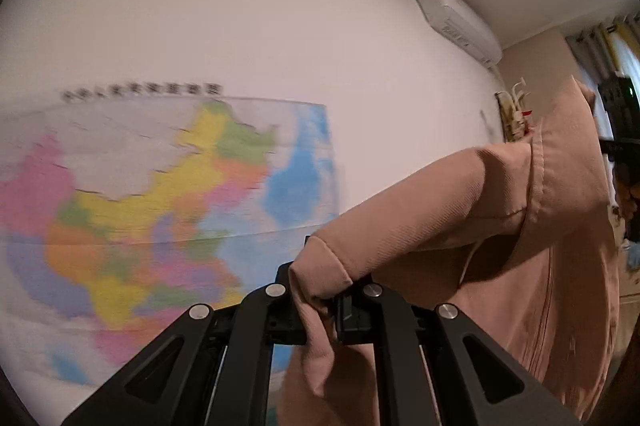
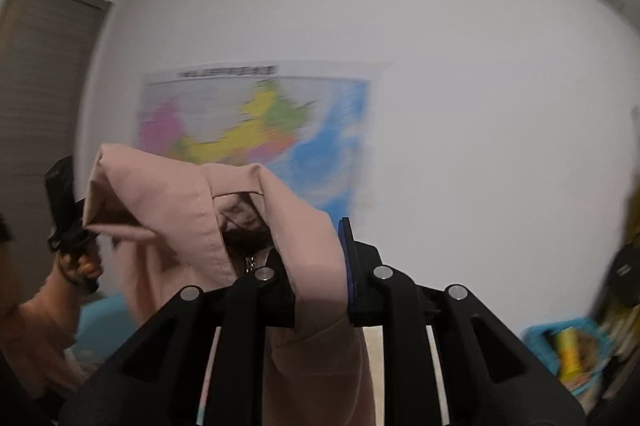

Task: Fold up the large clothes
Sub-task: 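Lift the pink jacket with the right tool while the left tool grasps its other shoulder, then lay the pink jacket flat on the bed with both tools and release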

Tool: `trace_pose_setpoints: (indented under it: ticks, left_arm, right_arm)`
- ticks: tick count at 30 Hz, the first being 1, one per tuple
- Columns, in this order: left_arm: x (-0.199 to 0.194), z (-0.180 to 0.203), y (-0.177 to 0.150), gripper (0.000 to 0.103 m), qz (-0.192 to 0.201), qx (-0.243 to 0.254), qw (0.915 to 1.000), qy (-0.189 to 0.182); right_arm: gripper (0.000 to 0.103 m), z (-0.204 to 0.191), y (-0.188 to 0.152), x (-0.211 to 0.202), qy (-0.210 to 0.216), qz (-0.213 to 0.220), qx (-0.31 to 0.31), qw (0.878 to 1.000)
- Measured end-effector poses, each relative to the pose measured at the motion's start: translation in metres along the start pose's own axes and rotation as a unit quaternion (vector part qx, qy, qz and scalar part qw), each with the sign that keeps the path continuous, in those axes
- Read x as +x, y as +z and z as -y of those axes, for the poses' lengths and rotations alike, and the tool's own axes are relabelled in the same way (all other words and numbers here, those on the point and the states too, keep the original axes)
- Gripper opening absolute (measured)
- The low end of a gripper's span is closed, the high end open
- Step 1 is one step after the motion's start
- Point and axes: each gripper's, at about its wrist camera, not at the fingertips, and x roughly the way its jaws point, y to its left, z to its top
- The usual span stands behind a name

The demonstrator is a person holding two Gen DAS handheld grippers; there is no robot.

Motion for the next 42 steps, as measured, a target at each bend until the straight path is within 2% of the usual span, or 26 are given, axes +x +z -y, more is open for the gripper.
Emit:
trace_pose_setpoints:
  ticks: [4,8,10,13,14,16,17,19,20,21,22,24,25,27,29,32,35,37,38,40,41,42]
  left_arm:
    - [-0.074,-0.006,0.014,0.006,-0.015,0.009,0.9983,0.056]
    - [-0.112,-0.018,0.021,0.006,-0.031,0.037,0.9917,0.119]
    - [-0.109,-0.025,0.017,0.006,-0.049,0.033,0.9886,0.138]
    - [-0.079,-0.066,-0.006,0.006,-0.122,-0.010,0.9807,0.152]
    - [-0.065,-0.077,-0.015,0.006,-0.144,-0.021,0.9775,0.153]
    - [-0.029,-0.105,-0.048,0.006,-0.201,-0.057,0.9646,0.161]
    - [-0.005,-0.120,-0.075,0.006,-0.238,-0.065,0.9536,0.172]
    - [0.031,-0.142,-0.125,0.006,-0.295,-0.082,0.9339,0.185]
    - [0.055,-0.155,-0.159,0.006,-0.335,-0.087,0.9191,0.188]
    - [0.072,-0.167,-0.188,0.006,-0.365,-0.102,0.9053,0.192]
    - [0.089,-0.178,-0.214,0.006,-0.390,-0.118,0.8938,0.187]
    - [0.122,-0.200,-0.279,0.006,-0.450,-0.155,0.8601,0.184]
    - [0.133,-0.208,-0.304,0.006,-0.467,-0.169,0.8488,0.183]
    - [0.146,-0.220,-0.337,0.006,-0.484,-0.178,0.8353,0.190]
    - [0.159,-0.234,-0.354,0.006,-0.493,-0.203,0.8258,0.184]
    - [0.169,-0.246,-0.367,0.006,-0.496,-0.217,0.8210,0.182]
    - [0.178,-0.258,-0.377,0.006,-0.500,-0.235,0.8133,0.182]
    - [0.188,-0.266,-0.391,0.007,-0.513,-0.241,0.8005,0.196]
    - [0.188,-0.267,-0.394,0.013,-0.518,-0.240,0.7958,0.202]
    - [0.191,-0.273,-0.412,0.028,-0.538,-0.251,0.7766,0.209]
    - [0.189,-0.275,-0.414,0.037,-0.541,-0.256,0.7726,0.211]
    - [0.184,-0.276,-0.417,0.044,-0.539,-0.260,0.7726,0.212]
  right_arm:
    - [0.016,-0.043,-0.016,-0.012,0.078,0.004,-0.003,0.997]
    - [0.018,-0.071,-0.021,-0.003,0.128,0.013,-0.003,0.992]
    - [0.018,-0.070,-0.024,0.022,0.156,0.006,0.019,0.988]
    - [0.018,-0.063,-0.041,0.086,0.192,-0.037,0.064,0.979]
    - [0.018,-0.061,-0.051,0.112,0.193,-0.058,0.074,0.977]
    - [0.018,-0.059,-0.082,0.186,0.188,-0.127,0.102,0.969]
    - [0.018,-0.057,-0.103,0.225,0.185,-0.166,0.122,0.961]
    - [0.018,-0.054,-0.141,0.280,0.174,-0.215,0.138,0.951]
    - [0.018,-0.053,-0.170,0.319,0.176,-0.254,0.163,0.937]
    - [0.018,-0.052,-0.192,0.338,0.177,-0.279,0.182,0.926]
    - [0.018,-0.053,-0.215,0.361,0.167,-0.304,0.184,0.920]
    - [0.018,-0.055,-0.262,0.403,0.150,-0.352,0.196,0.903]
    - [0.017,-0.057,-0.279,0.420,0.141,-0.367,0.192,0.899]
    - [0.017,-0.058,-0.306,0.446,0.135,-0.391,0.207,0.887]
    - [0.017,-0.056,-0.314,0.463,0.116,-0.398,0.199,0.888]
    - [0.016,-0.049,-0.308,0.479,0.116,-0.392,0.205,0.889]
    - [0.015,-0.048,-0.291,0.490,0.116,-0.376,0.201,0.897]
    - [0.016,-0.051,-0.289,0.501,0.110,-0.380,0.201,0.896]
    - [0.018,-0.053,-0.292,0.516,0.104,-0.387,0.188,0.897]
    - [0.022,-0.064,-0.295,0.517,0.082,-0.404,0.154,0.898]
    - [0.027,-0.065,-0.291,0.511,0.072,-0.395,0.148,0.904]
    - [0.033,-0.061,-0.285,0.511,0.072,-0.382,0.153,0.908]
